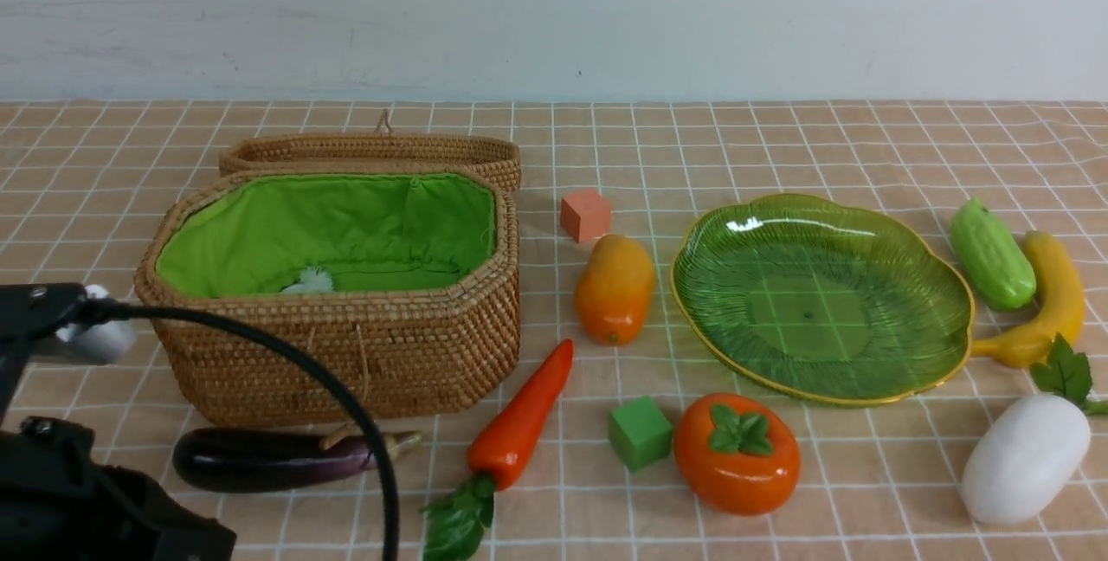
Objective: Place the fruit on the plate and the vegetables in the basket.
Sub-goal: Use the left arm to grab an eggplant and put it into the left basket
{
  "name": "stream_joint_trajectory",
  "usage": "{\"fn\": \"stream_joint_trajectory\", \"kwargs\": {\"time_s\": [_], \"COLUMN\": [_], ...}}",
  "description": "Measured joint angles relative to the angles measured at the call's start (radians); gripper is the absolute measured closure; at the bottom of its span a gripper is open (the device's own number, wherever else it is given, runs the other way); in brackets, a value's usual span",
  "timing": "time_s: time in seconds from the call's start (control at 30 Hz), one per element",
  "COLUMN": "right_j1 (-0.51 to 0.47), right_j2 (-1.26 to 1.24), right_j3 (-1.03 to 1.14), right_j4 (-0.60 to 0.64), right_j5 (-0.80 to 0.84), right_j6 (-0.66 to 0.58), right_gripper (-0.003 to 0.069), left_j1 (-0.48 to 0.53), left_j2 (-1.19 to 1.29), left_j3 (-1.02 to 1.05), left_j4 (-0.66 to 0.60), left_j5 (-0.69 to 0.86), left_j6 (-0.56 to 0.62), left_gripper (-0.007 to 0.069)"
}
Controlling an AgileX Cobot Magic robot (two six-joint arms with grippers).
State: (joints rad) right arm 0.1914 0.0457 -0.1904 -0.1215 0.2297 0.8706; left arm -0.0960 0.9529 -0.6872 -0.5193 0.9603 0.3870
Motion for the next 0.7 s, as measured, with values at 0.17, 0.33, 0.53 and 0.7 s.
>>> {"fn": "stream_joint_trajectory", "kwargs": {"time_s": [0.17,0.33,0.53,0.7], "right_j1": [0.330,0.623,0.837,0.893], "right_j2": [0.156,0.263,0.272,0.272], "right_j3": [-0.335,-0.545,-0.598,-0.598], "right_j4": [0.036,0.074,0.066,0.049], "right_j5": [0.392,0.714,0.783,0.788], "right_j6": [-0.271,-0.452,-0.472,-0.472], "right_gripper": [0.0597,0.0608,0.0608,0.0607], "left_j1": [-0.170,-0.309,-0.317,-0.318], "left_j2": [0.132,0.274,0.401,0.454], "left_j3": [-0.051,-0.134,-0.201,-0.203], "left_j4": [0.080,0.299,0.411,0.550], "left_j5": [-0.012,-0.036,-0.078,-0.126], "left_j6": [0.133,0.141,0.226,0.319], "left_gripper": [0.0638,0.0638,0.0638,0.0603]}}
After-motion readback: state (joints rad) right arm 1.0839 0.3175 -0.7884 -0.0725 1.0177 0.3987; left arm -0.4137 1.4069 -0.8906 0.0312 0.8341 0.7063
